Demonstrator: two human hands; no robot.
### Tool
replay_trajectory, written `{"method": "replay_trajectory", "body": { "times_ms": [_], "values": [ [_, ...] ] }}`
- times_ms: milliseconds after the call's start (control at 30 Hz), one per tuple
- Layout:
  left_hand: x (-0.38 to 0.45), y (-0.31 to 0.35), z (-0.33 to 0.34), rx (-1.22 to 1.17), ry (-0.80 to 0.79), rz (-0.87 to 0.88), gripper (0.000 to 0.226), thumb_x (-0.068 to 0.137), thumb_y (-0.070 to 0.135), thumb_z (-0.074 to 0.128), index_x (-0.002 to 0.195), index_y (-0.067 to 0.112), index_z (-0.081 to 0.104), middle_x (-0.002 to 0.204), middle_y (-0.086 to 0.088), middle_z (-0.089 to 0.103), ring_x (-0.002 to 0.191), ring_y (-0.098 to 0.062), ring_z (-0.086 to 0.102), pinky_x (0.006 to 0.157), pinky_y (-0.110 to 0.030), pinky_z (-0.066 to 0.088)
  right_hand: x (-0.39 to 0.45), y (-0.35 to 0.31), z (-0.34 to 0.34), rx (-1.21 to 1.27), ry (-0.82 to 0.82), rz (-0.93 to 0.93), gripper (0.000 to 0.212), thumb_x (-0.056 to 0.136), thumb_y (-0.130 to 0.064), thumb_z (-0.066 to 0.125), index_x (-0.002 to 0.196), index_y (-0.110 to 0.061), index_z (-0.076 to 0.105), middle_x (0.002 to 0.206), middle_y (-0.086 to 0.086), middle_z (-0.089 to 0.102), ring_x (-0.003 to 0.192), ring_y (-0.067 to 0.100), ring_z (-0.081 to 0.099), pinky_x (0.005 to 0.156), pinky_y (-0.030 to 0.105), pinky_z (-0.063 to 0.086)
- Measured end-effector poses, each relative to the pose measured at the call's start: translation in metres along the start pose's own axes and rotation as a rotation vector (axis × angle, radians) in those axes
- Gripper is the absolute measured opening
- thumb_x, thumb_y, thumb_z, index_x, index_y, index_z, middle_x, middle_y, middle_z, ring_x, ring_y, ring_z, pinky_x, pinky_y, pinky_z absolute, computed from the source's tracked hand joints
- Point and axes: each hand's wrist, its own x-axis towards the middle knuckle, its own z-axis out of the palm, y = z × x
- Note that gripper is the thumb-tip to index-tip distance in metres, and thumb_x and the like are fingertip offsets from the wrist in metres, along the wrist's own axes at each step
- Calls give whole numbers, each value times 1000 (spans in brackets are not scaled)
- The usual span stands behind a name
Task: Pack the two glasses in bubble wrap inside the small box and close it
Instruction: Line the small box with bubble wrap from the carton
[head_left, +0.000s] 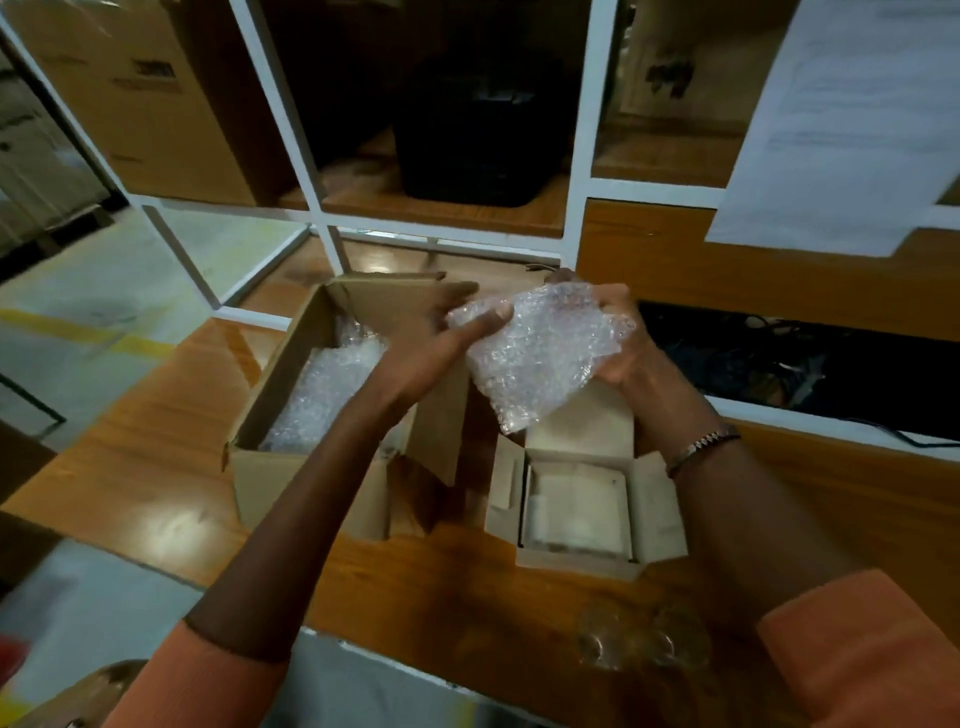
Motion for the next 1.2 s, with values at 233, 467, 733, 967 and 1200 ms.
{"method": "replay_trajectory", "body": {
  "times_ms": [233,467,733,967,1200],
  "values": [
    [26,-52,81,-275,-122,-289,58,83,30,87,134,17,64,125,-8,74,100,-24,78,76,-40,65,-45,8,-84,6,194,160,56,87,-3,38,138,-8,62,138,25,51,128,43,50,116,57,34],
    [16,-89,114,-396,-202,-405,41,87,18,84,124,10,70,115,-9,79,99,-24,78,77,-32,63,-94,27,-116,-232,205,311,62,83,-3,48,143,-14,57,122,14,66,103,27,69,82,42,59],
    [6,-101,118,-694,-265,-525,48,92,27,79,136,14,64,125,-10,76,115,-30,73,103,-49,57,-103,54,-117,-470,295,274,56,92,14,58,144,-7,51,127,16,69,116,37,67,88,44,61],
    [-1,-109,126,-632,-313,-573,46,90,13,80,132,13,63,121,-10,77,108,-28,76,95,-49,62,-113,68,-117,-296,413,309,54,90,3,54,142,-11,56,134,21,61,111,36,64,93,46,53],
    [1,-127,125,-524,-276,-621,95,56,24,102,140,13,57,131,-11,72,114,-32,73,97,-54,60,-122,70,-105,-183,426,410,53,98,-42,64,144,-19,53,134,12,64,117,37,66,90,57,58]
  ]
}}
